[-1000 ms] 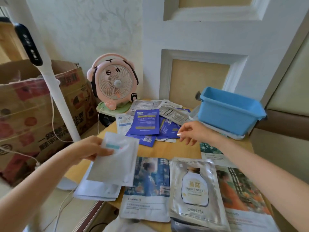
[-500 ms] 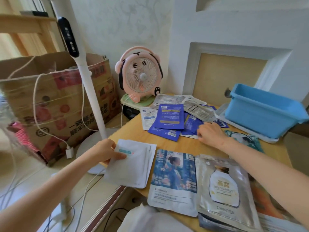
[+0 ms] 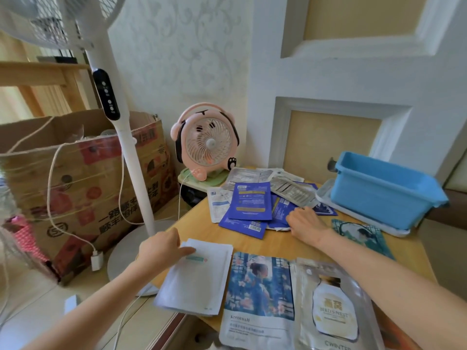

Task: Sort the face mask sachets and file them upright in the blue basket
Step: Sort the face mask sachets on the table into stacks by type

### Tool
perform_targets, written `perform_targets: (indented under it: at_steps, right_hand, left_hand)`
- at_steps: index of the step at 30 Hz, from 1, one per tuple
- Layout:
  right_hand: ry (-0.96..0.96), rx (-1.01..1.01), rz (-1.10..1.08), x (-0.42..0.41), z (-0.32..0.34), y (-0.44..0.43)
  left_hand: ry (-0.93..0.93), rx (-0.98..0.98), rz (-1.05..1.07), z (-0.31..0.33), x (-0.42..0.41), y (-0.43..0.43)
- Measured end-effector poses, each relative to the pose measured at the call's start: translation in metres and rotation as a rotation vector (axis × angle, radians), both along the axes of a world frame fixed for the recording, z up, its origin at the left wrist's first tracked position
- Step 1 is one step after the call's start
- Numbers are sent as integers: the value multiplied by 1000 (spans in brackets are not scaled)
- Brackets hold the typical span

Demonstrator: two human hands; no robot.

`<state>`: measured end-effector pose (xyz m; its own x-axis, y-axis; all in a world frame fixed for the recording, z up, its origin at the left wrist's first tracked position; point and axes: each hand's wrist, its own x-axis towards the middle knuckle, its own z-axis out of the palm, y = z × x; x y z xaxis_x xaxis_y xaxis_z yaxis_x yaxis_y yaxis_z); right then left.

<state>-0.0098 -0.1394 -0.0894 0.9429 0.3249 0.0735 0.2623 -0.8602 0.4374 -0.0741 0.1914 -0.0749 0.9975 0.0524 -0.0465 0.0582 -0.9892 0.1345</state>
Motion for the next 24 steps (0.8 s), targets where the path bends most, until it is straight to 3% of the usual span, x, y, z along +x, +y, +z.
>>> perform_targets:
  at_steps: [4,9,11,15,18,21,24]
  right_hand:
    - [15,171,16,2,19,-7]
    - [52,487,36,-15,92,-32]
    - [136,768,54,-30,113,-34]
    - [249,1242,104,-53,135,-27]
    - [386,1448,113,-61,131,-24]
    - [394,1607,93,-61,122,-21]
    - [417,1642,80,-60,113,-19]
  left_hand:
    - [-141,-188,-66,6,17,-11]
    - [-261,-466,-379,-5,21,-41]
    - [-208,-644,-458,-5,16,-62]
    - [148,-1107,-524,12,2,-99]
    - [247,-1330,-532,27,-6,-117]
    - [263,-1460,-417,34,-9,-125]
    - [192,-1451,-310,35,-10,-121]
